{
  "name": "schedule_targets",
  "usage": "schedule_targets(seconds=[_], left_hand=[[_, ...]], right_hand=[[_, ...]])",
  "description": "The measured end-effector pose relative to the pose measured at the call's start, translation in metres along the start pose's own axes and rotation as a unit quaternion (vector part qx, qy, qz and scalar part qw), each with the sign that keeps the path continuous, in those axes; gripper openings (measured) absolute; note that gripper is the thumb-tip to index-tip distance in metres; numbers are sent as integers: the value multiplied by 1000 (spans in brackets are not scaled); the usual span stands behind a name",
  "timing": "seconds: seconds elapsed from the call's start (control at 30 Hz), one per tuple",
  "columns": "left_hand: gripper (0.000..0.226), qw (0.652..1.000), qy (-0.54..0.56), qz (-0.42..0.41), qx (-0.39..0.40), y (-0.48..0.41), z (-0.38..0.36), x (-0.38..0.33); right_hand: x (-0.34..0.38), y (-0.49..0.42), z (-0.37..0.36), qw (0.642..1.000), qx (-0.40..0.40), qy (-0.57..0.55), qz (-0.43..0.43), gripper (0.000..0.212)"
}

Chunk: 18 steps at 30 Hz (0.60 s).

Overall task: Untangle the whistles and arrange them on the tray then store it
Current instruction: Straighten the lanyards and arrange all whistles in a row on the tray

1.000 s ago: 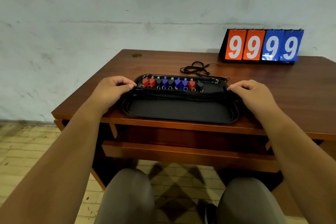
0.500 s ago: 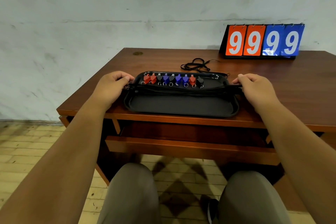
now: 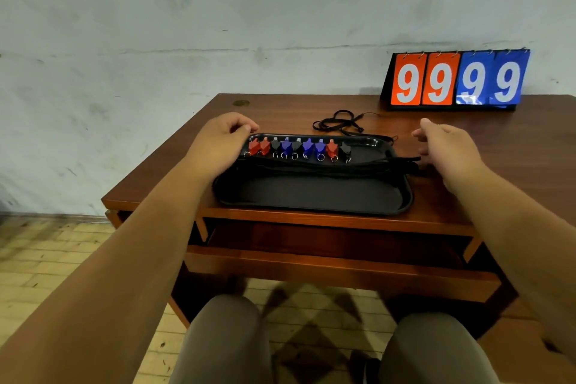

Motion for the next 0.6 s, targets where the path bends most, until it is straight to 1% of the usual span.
schedule_targets(seconds=[0.1, 0.2, 0.3, 0.43, 0.6], left_hand=[[20, 997, -5, -39, 68, -20, -35, -30], [20, 987, -17, -65, 147, -39, -73, -52], [19, 977, -29, -74, 196, -59, -104, -66], [21, 967, -44, -99, 231, -86, -145, -82], [20, 954, -90, -137, 250, -124, -195, -89]], right_hand=[[11, -7, -9, 999, 6, 23, 35, 31], [22, -19, -15, 997, 16, 46, 57, 30], [30, -39, -12, 996, 23, 65, 65, 26], [17, -69, -8, 994, 16, 91, 58, 22], [9, -88, -2, 997, 0, 56, 56, 24]])
Point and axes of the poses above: each hand's wrist, its own y-axis away from the middle knuckle, its own z-axis out of the back of the hand, x = y × z, the point moved 10 cm from there along -y, towards the middle knuckle, and after that the axes turned 15 degrees about -z, right-handed, at the moved point
